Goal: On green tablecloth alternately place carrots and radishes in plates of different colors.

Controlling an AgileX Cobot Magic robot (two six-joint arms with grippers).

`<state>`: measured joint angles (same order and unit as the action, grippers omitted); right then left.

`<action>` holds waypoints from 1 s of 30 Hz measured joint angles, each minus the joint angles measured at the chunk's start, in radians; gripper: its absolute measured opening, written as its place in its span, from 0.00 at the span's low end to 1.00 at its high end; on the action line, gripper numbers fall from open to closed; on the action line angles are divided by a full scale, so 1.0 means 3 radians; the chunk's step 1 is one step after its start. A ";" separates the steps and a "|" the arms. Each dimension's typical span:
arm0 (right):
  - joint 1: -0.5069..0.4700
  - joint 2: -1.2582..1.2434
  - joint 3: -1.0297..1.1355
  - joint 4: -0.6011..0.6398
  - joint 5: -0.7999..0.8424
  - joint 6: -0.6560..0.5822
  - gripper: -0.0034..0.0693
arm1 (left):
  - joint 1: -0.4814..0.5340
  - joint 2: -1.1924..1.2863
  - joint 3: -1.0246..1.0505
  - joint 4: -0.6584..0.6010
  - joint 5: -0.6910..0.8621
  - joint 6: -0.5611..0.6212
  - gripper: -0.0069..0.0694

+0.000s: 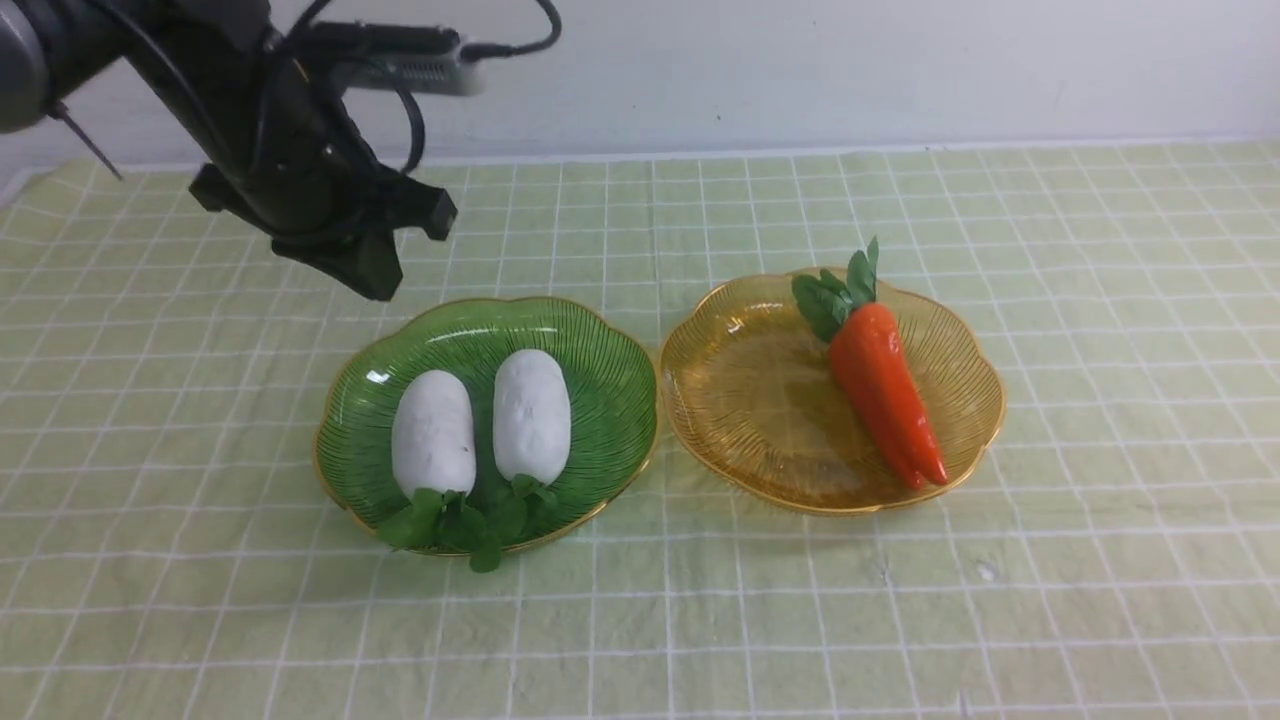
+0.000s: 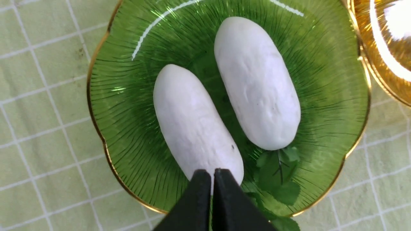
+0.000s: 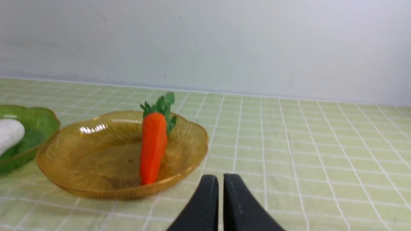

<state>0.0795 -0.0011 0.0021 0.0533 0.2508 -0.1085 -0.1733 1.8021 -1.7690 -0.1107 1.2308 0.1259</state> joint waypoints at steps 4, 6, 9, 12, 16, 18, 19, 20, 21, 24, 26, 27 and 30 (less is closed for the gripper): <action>-0.0007 -0.0022 0.0088 -0.0013 0.0171 0.0000 0.07 | 0.0000 -0.0452 0.0000 0.0028 0.0015 0.0037 0.08; -0.0007 -0.0022 0.0088 -0.0014 0.0269 0.0000 0.07 | 0.0000 -0.0633 0.0000 0.0045 0.0021 0.0058 0.08; -0.0007 -0.0022 0.0082 -0.0027 0.0357 0.0000 0.07 | 0.0000 -0.1071 0.0000 0.0058 0.0073 0.0085 0.08; -0.0007 -0.0022 0.0078 -0.0027 0.0375 0.0000 0.07 | 0.0000 -0.1370 0.0038 0.0058 0.0082 0.0084 0.08; -0.0007 -0.0022 0.0078 -0.0027 0.0378 0.0000 0.07 | 0.0000 -0.1823 0.0333 0.0058 0.0085 0.0085 0.08; -0.0007 -0.0022 0.0078 -0.0027 0.0379 0.0000 0.07 | 0.0000 -0.2161 0.0642 0.0066 0.0089 0.0085 0.08; -0.0007 -0.0022 0.0078 -0.0027 0.0379 0.0000 0.07 | 0.0000 -0.2292 0.0772 0.0069 0.0089 0.0092 0.08; -0.0007 -0.0022 0.0078 -0.0027 0.0379 0.0000 0.07 | 0.0000 -0.2460 0.0910 0.0069 0.0093 0.0097 0.08; -0.0007 -0.0022 0.0078 -0.0027 0.0379 0.0000 0.07 | 0.0000 -0.2631 0.1092 0.0069 0.0093 0.0105 0.08; -0.0007 -0.0022 0.0078 -0.0027 0.0382 0.0000 0.07 | 0.0000 -0.3083 0.1674 0.0069 0.0093 0.0109 0.08; -0.0007 -0.0022 0.0078 -0.0027 0.0382 0.0000 0.07 | 0.0000 -0.3623 0.2353 -0.0052 -0.0151 0.0071 0.08; -0.0007 -0.0022 0.0078 -0.0027 0.0382 0.0000 0.07 | 0.0000 -0.3623 0.2403 -0.0052 -0.0192 0.0071 0.08; -0.0007 -0.0022 0.0078 -0.0027 0.0386 0.0000 0.07 | 0.0000 -0.4195 0.3235 -0.0228 -0.1172 0.0012 0.08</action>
<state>0.0773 -0.0078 0.0255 0.0452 0.3667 -0.1085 -0.1733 0.5435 -0.7984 -0.1791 0.8791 0.1295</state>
